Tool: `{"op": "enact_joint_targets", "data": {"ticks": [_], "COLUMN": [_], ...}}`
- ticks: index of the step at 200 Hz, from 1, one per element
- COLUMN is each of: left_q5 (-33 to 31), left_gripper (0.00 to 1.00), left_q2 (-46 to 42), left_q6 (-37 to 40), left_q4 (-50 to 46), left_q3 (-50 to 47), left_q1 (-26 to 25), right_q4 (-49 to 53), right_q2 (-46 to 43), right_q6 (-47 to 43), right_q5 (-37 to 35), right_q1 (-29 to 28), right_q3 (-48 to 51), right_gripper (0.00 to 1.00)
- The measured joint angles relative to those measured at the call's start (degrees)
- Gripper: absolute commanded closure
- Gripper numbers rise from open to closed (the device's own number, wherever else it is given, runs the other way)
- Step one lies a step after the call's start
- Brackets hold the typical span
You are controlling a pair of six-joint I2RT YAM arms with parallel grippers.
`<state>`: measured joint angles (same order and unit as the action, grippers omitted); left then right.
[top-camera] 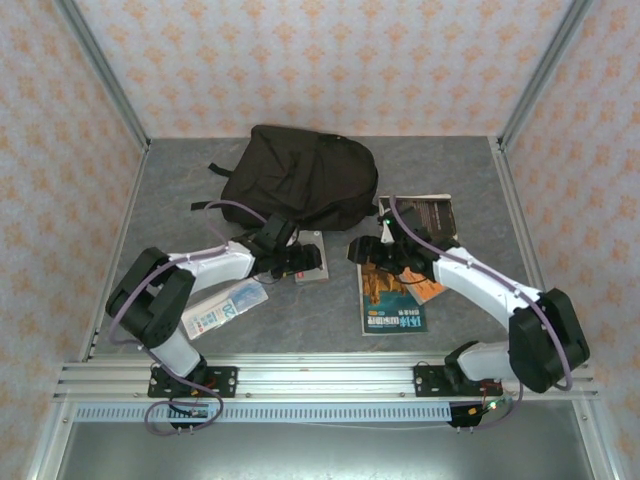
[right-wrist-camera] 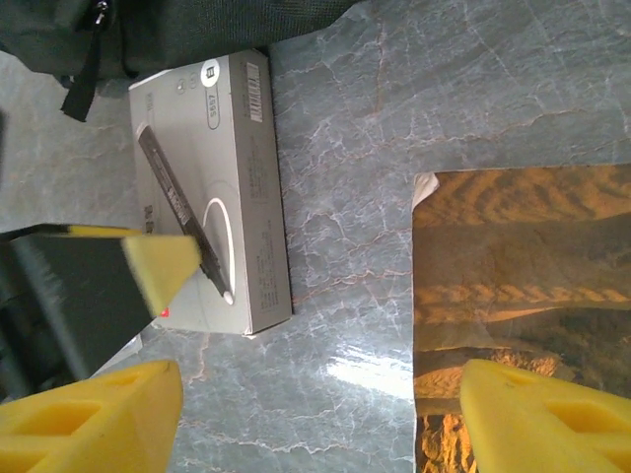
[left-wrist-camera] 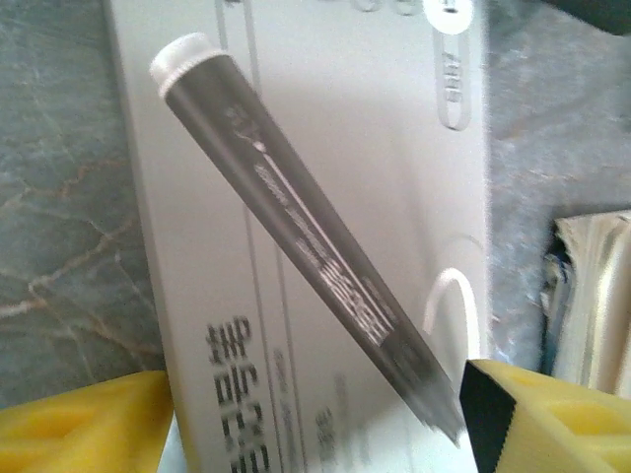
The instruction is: Pack the student bag
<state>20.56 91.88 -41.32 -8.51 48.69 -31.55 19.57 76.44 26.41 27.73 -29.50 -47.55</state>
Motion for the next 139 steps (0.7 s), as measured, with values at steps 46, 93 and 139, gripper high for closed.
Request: {"op": "enact_joint_targets", "data": {"ticks": [46,93,139], "left_q5": [-8.9,-23.6,-34.8], "left_gripper": [0.22,0.21,0.2], "left_q2": [-16.5,-29.2,-40.1], "left_q6": [0.9,2.8,10.4], "left_q4": [-16.8,-34.7,-39.9], "left_q3": [4.8,17.7,20.0], "left_q1": [-0.2,-0.2,-0.2], "right_q4": [5.7,13.0,17.8], "right_q2": [6.8,21.3,32.2], "right_q6": [-3.1,-5.5,-3.7], "right_q5": [-5.8,-14.7,-20.5], "right_q1": [-3.0,-12.7,-16.7], "right_q3": [-8.9,-24.4,-34.7], "right_gripper": [0.23,0.01,0.01]}}
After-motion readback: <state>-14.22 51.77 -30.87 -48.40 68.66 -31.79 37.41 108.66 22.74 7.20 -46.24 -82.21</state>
